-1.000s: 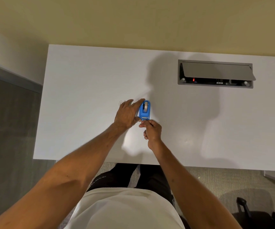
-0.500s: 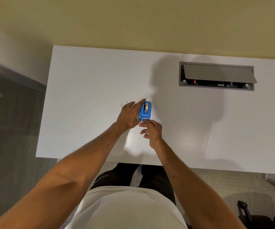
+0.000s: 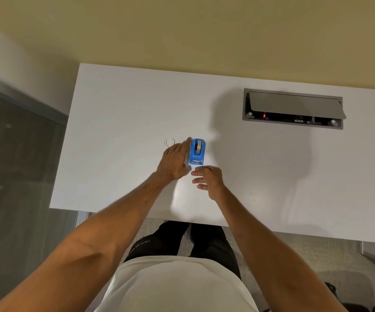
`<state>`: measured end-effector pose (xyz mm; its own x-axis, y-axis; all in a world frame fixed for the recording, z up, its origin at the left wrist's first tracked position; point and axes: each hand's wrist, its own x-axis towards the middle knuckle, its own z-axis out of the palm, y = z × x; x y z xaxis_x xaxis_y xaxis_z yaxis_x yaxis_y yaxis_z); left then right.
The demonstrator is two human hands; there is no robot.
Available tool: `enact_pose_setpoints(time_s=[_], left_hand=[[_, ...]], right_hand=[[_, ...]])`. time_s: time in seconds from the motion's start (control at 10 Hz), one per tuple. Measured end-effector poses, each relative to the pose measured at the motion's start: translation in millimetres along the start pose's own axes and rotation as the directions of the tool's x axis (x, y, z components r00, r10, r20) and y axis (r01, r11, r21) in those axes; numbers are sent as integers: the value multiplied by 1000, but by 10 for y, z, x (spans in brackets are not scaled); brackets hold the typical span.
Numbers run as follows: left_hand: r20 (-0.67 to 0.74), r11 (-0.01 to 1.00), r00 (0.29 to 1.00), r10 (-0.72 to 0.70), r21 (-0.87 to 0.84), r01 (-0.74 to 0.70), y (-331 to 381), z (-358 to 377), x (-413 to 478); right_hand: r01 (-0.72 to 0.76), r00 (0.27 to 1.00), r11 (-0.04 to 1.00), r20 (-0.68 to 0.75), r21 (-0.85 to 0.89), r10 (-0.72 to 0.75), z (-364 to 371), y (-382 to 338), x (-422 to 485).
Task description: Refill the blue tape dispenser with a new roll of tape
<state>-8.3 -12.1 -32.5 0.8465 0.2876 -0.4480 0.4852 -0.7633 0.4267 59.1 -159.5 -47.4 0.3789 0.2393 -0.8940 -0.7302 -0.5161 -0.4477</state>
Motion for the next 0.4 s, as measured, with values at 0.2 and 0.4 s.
enact_pose_setpoints(time_s=[0.2, 0.4], left_hand=[[-33, 999, 999, -25, 34, 26, 68, 12, -148], [-109, 989, 992, -63, 125, 77, 208, 6, -355]], right_hand=[[189, 960, 841, -83, -506, -266, -92, -14, -137], [269, 760, 215, 70, -939, -647, -298, 32, -380]])
